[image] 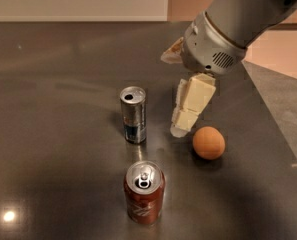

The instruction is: Move redbull can near coke can

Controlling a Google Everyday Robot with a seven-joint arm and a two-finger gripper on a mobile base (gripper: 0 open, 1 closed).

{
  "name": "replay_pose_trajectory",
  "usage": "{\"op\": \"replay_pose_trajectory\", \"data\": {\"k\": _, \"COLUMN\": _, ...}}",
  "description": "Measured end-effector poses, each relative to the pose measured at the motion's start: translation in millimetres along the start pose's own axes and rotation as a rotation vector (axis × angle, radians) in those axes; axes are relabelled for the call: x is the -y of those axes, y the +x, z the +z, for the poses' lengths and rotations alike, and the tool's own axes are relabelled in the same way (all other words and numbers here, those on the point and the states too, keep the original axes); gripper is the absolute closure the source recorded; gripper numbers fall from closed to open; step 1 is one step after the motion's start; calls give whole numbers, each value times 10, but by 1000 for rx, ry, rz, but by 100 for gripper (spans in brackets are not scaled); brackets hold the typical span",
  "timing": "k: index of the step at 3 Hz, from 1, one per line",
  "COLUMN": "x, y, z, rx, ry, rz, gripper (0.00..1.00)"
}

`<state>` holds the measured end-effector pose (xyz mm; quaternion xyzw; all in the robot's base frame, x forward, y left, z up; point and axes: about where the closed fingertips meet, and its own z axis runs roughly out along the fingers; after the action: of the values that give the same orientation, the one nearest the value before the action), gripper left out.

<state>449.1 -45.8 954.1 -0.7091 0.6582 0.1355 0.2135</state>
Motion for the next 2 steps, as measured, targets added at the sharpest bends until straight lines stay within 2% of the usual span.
{"op": "replay_pose_trajectory", "data": {"k": 2, "x": 166, "y": -240, "z": 386, "rx": 61, "ry": -27, "rz": -13, "gripper": 0}}
